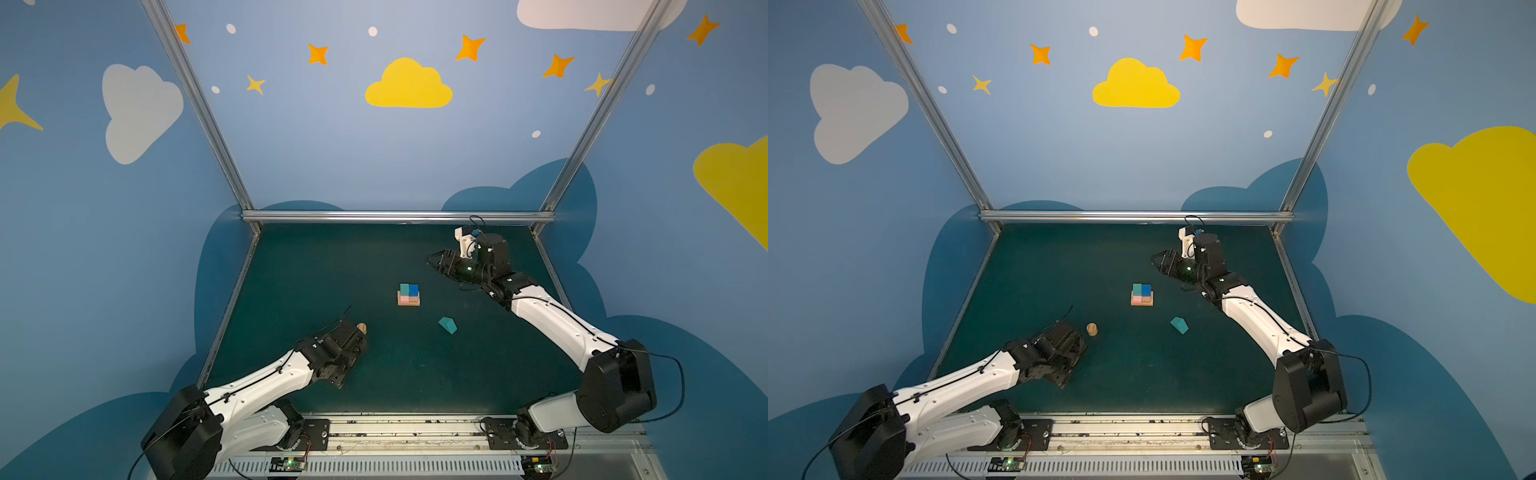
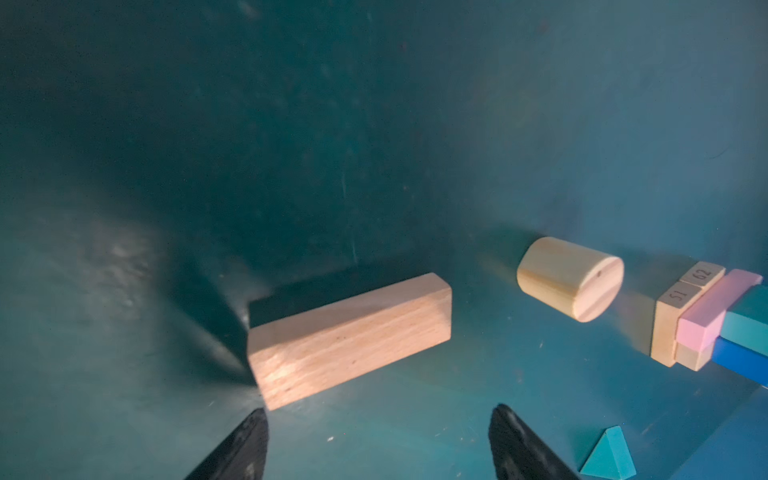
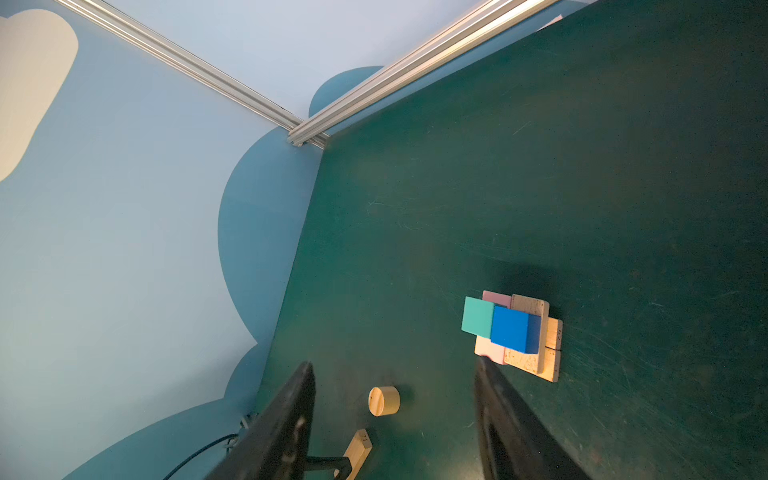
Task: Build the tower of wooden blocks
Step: 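Lower the left gripper over the long wooden plank and close on it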
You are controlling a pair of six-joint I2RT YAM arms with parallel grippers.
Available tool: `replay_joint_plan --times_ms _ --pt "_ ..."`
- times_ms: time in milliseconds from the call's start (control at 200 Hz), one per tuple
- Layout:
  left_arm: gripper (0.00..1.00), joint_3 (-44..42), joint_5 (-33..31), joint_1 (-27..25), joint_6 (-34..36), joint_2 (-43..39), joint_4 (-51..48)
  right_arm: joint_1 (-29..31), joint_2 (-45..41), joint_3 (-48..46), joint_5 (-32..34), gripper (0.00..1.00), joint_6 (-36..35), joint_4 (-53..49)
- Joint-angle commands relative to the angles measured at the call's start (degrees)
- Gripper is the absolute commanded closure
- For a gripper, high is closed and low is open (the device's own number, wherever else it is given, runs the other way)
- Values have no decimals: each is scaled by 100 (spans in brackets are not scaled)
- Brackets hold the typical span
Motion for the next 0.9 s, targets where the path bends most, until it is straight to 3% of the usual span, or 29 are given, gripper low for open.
replay_joint_plan --times_ms 0,335,896 --pt "16 9 12 -24 -112 141 253 -42 86 -14 -52 41 16 125" --pt "16 52 -529 15 -76 342 118 -100 61 -55 -39 41 -2 77" --pt "16 169 -827 235 228 755 -51 -161 105 -75 -77 41 10 77"
